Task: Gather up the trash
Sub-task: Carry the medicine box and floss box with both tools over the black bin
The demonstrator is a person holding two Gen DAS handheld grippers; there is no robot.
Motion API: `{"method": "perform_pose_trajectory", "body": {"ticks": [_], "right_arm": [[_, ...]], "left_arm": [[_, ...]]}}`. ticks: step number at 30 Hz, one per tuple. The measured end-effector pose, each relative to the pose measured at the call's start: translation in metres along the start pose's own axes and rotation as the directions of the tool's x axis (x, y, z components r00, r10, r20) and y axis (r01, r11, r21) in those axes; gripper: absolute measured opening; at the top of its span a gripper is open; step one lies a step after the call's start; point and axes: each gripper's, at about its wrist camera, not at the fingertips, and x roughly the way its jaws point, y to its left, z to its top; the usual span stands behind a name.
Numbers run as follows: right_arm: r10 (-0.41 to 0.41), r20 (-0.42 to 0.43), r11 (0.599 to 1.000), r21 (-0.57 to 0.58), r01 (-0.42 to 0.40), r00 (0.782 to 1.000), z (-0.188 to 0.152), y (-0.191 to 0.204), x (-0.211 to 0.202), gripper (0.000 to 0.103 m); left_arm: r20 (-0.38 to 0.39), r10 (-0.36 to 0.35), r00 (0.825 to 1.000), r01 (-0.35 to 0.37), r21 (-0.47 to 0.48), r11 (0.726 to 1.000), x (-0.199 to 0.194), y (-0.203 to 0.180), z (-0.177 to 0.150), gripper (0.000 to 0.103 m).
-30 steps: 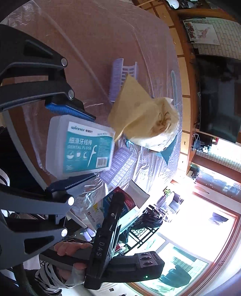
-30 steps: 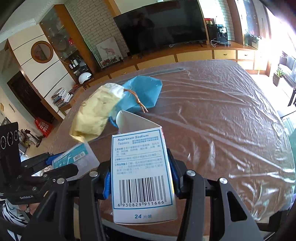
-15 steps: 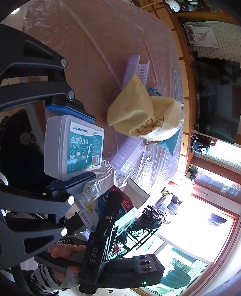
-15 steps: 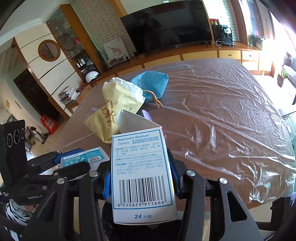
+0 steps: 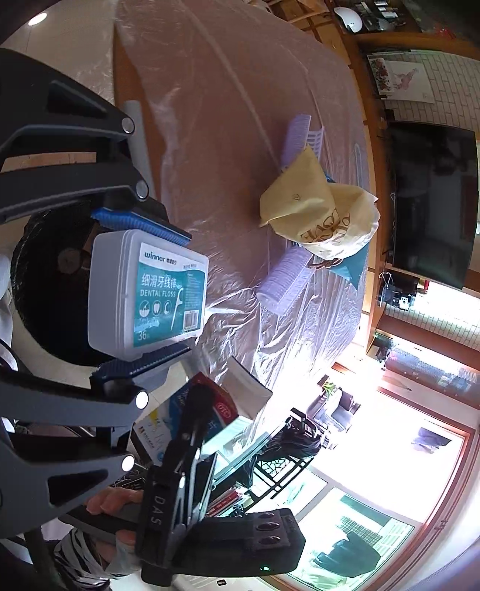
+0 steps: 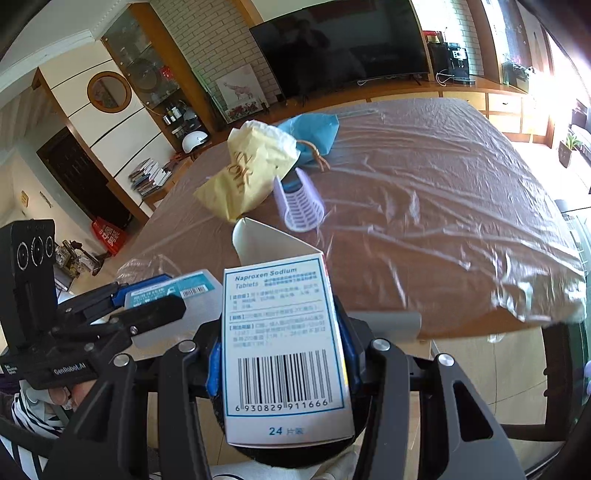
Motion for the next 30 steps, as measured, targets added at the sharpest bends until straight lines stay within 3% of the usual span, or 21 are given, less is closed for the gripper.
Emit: {"method": "perform_pose_trajectory", "body": {"ticks": [11, 30], "right_arm": [[0.021, -0.011, 1.0, -0.022, -0.021, 1.0, -0.02, 0.012, -0.011, 0.047], [0.003, -0.132, 1.0, -0.001, -0.003, 0.991, -0.071, 0.009, 0.013, 0.047]], "left_arm": [[0.014, 0.01, 1.0, -0.01, 0.002, 1.0, -0.023, -0.009, -0.019, 0.055], [-0.093, 0.043, 0.995, -0.046, -0.021, 0.999, -0.008, -0.011, -0.069, 0.055]]}}
